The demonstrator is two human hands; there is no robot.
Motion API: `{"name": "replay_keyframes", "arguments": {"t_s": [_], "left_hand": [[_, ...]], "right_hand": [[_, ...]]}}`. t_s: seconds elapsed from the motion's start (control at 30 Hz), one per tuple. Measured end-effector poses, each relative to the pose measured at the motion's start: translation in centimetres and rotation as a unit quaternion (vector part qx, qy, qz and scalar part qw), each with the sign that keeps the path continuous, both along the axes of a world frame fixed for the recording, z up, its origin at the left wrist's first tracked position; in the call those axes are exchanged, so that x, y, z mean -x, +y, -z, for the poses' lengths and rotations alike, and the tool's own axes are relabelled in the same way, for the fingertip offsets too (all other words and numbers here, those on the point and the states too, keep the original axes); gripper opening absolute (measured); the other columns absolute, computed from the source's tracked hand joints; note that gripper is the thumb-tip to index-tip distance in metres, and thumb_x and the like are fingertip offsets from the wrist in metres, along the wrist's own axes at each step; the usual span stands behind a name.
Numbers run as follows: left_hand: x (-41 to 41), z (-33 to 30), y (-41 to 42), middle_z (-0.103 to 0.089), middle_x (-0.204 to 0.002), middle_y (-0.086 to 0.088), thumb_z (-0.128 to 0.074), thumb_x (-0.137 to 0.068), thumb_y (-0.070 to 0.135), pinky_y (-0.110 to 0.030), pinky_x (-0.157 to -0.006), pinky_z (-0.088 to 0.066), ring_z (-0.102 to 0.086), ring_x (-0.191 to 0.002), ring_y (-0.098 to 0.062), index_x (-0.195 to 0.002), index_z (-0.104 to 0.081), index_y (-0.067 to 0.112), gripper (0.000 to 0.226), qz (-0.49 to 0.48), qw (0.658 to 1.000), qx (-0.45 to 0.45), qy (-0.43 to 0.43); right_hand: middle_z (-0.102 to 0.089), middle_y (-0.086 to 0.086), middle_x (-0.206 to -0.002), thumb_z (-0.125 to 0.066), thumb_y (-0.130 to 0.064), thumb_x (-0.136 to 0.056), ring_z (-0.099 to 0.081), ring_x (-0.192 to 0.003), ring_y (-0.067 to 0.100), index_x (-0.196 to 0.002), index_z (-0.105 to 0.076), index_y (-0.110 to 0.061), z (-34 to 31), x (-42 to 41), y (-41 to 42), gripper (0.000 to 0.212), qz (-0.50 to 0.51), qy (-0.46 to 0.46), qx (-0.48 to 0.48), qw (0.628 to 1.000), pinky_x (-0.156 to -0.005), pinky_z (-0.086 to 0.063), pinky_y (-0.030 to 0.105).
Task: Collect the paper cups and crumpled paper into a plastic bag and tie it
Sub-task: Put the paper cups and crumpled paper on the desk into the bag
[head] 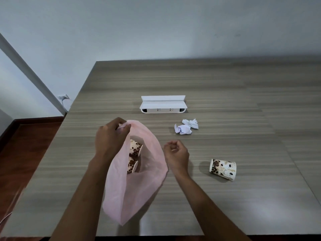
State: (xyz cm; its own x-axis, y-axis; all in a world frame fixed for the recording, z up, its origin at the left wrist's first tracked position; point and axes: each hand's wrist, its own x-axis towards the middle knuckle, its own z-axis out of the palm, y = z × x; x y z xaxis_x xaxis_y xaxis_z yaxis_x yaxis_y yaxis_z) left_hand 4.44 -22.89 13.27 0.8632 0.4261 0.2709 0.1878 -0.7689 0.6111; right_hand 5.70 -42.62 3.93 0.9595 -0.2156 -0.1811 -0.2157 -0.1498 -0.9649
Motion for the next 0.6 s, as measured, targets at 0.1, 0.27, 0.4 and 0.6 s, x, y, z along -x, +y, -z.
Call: {"name": "replay_keyframes", "arguments": {"t_s": [0.1, 0.27, 0.4, 0.6], "left_hand": [[-2.1, -0.1, -0.9, -0.07, -0.073, -0.006, -0.068, -0.086, 0.033, -0.034, -0.064, -0.045, -0.063, -0.07, -0.028, -0.09, -0.072, 0.02, 0.014, 0.007, 1.0, 0.007, -0.006], [-4.0, -0.1, -2.0, -0.069, -0.072, -0.006, -0.068, -0.086, 0.034, -0.035, -0.063, -0.046, -0.062, -0.069, -0.028, -0.089, -0.072, 0.021, 0.013, 0.018, 1.0, 0.007, 0.001], [-3.4, -0.8, -2.1, -0.067, -0.069, -0.002, -0.07, -0.084, 0.035, -0.035, -0.064, -0.046, -0.062, -0.07, -0.026, -0.086, -0.071, 0.023, 0.013, 0.02, 0.998, 0.001, 0.051], [-0.8, -3.4, 0.3, -0.062, -0.082, 0.006, -0.078, -0.07, 0.057, -0.033, -0.068, -0.043, -0.059, -0.079, -0.021, -0.094, -0.063, 0.026, 0.042, 0.026, 0.981, -0.085, 0.17]], "right_hand": [[-0.064, -0.01, -0.072, -0.067, -0.024, -0.075, -0.062, -0.067, 0.013, -0.077, -0.063, -0.023, 1.5, -4.0, -1.6, 0.005, 0.016, -0.001, 0.059, 0.998, -0.071, -0.052, 0.033], [-0.068, -0.002, -0.105, -0.067, -0.019, -0.074, -0.063, -0.099, 0.023, -0.103, -0.067, -0.021, 4.5, -9.2, -3.8, 0.029, -0.087, -0.025, 0.222, 0.971, -0.087, -0.049, 0.037], [-0.053, 0.007, -0.134, -0.066, -0.014, -0.077, -0.046, -0.126, 0.031, -0.126, -0.059, -0.018, 6.3, -12.7, -5.4, 0.05, -0.189, -0.03, 0.35, 0.917, -0.102, -0.036, 0.041], [-0.044, 0.001, -0.138, -0.058, -0.029, -0.082, -0.046, -0.118, 0.032, -0.131, -0.047, -0.04, 9.2, -15.1, -6.6, 0.051, -0.232, 0.08, 0.462, 0.852, -0.099, -0.042, 0.04]]}}
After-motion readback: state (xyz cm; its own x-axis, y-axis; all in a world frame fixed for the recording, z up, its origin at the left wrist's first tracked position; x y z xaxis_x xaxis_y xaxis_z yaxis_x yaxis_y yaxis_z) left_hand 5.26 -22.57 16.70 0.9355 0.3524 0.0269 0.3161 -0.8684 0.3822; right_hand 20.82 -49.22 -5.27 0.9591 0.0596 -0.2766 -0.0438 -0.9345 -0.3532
